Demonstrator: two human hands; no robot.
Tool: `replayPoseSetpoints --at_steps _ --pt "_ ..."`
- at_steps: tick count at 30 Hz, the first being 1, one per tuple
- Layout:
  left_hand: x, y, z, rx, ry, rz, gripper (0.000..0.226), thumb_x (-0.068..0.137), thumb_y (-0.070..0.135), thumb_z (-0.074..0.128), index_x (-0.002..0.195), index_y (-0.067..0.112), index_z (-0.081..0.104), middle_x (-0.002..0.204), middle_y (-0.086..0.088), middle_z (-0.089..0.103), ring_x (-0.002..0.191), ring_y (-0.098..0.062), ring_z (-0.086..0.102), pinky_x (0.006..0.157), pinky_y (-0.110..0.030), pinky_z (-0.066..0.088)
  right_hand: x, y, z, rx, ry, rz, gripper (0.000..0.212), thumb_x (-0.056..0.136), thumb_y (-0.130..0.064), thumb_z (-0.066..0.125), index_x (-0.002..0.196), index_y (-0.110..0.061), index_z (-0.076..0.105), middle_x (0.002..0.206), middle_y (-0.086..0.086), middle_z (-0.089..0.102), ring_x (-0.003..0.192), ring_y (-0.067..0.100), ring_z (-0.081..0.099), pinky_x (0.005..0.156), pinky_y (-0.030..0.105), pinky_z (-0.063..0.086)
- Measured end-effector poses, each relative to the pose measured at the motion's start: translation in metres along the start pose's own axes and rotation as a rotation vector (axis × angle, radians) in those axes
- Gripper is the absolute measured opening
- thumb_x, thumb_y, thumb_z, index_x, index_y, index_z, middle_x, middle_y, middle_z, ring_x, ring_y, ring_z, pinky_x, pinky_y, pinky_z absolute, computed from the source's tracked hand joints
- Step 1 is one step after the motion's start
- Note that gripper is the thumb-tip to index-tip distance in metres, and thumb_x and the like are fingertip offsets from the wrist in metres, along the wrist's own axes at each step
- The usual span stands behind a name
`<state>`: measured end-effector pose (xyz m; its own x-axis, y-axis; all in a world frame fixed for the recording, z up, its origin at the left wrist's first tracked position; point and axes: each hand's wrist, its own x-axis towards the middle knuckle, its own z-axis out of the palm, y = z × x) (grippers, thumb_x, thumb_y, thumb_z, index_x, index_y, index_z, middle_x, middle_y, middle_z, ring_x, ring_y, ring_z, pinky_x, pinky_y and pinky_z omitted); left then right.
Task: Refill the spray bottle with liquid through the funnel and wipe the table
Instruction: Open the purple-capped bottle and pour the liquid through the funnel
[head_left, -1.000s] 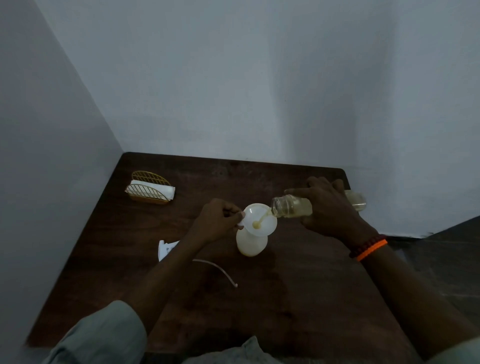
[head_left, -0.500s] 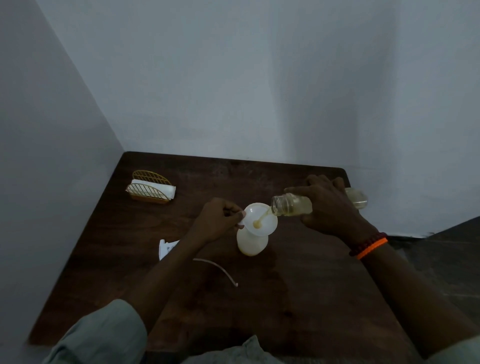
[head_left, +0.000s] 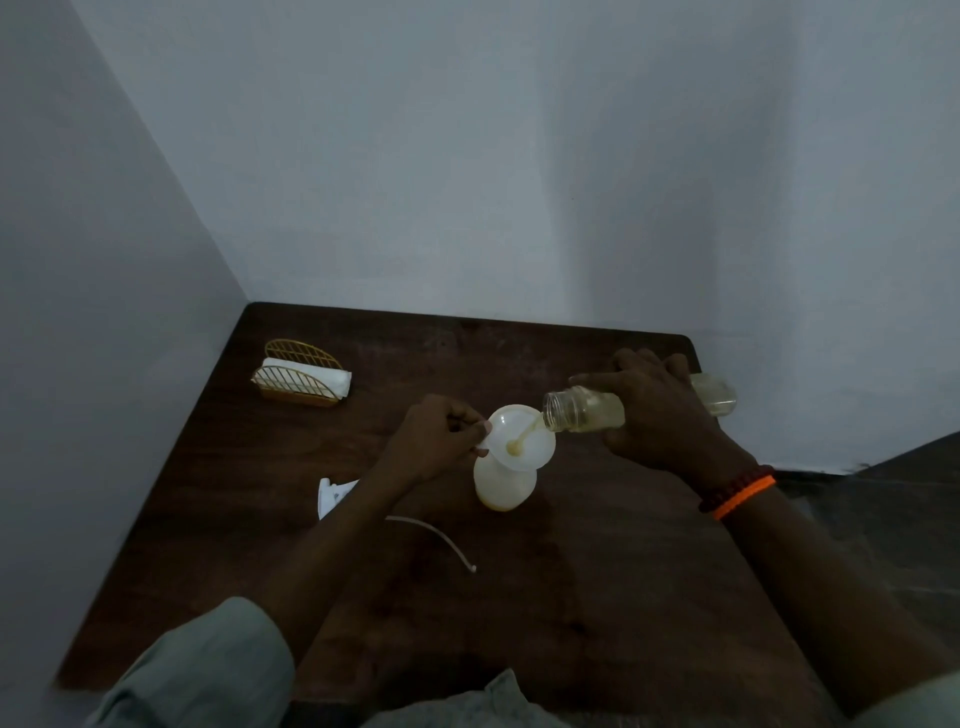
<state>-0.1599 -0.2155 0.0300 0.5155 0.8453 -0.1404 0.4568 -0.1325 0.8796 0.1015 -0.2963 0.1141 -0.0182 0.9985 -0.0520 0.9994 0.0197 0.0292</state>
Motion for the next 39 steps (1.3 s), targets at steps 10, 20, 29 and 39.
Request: replayPoseSetpoints --at_steps 10,20,29,39 --pt "0.0 0.001 0.0 -0.004 -0.001 -0.009 0.016 0.093 0.025 0.068 0.094 0.015 0.08 0.078 0.002 0.079 0.064 0.003 0.071 0.058 -0.008 0.05 -0.001 0.001 0.002 0.001 0.01 -0.006 0.071 0.069 -0.037 0.075 0.136 -0.043 0.053 0.107 -0.005 0.049 0.107 0.017 0.048 0.089 0.037 0.027" --pt "0.0 0.001 0.0 0.002 -0.001 -0.001 0.015 0.093 0.024 0.068 0.095 0.014 0.08 0.078 0.001 0.079 0.062 0.005 0.07 0.058 -0.006 0.049 -0.001 0.001 0.006 0.018 0.012 -0.012 0.072 0.068 -0.036 0.076 0.136 -0.042 0.053 0.107 -0.005 0.049 0.105 0.017 0.047 0.092 0.037 0.027" --pt "0.0 -0.001 -0.002 -0.003 -0.025 -0.01 0.015 0.093 0.024 0.068 0.097 0.015 0.079 0.081 0.001 0.079 0.065 0.001 0.072 0.058 -0.011 0.052 -0.004 -0.012 0.029 0.319 -0.001 0.041 0.063 0.071 -0.035 0.077 0.13 -0.041 0.057 0.102 -0.01 0.045 0.107 0.015 0.049 0.096 0.04 0.029" --pt "-0.001 0.0 -0.003 -0.014 -0.06 -0.004 0.012 0.093 0.031 0.068 0.091 0.025 0.078 0.077 0.009 0.078 0.061 0.0 0.07 0.056 -0.013 0.051 -0.016 -0.014 0.048 0.794 0.083 0.139 0.065 0.066 -0.025 0.088 0.126 -0.031 0.064 0.118 -0.007 0.065 0.107 0.011 0.06 0.094 0.045 0.053"
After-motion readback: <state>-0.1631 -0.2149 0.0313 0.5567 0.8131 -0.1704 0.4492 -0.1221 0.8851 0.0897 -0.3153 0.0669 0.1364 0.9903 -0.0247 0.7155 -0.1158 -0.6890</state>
